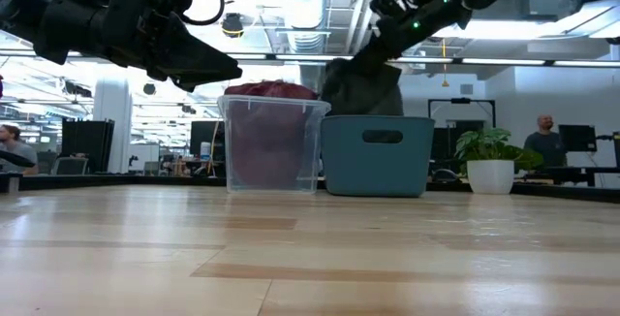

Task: Pick & Place hat
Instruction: Put the black cap into the blue bin

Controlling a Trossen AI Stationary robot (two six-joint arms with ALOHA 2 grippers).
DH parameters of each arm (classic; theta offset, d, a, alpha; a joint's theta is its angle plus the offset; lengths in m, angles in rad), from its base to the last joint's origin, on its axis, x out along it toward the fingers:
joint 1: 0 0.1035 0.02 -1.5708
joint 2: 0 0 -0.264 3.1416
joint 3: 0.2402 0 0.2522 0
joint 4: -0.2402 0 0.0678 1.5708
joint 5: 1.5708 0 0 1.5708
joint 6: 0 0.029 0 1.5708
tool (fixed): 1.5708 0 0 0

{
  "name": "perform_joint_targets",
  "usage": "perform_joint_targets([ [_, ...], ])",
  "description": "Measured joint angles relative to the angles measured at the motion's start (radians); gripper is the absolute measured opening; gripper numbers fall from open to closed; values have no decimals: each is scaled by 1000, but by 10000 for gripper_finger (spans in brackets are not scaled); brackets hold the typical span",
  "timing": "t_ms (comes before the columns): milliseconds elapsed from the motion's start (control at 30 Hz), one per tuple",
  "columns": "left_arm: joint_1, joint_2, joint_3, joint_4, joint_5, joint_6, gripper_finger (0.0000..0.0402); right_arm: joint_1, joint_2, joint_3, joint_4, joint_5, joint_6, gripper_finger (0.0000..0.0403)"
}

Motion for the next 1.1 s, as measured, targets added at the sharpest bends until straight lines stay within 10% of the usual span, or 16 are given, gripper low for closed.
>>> perform_joint_targets([
  [300, 0, 0, 0, 1, 0, 0, 135, -49, -4, 0, -21, -61, -18, 0],
  [1100, 0, 0, 0, 3, 0, 0, 135, -150, 105, 0, -58, 196, 0, 15],
])
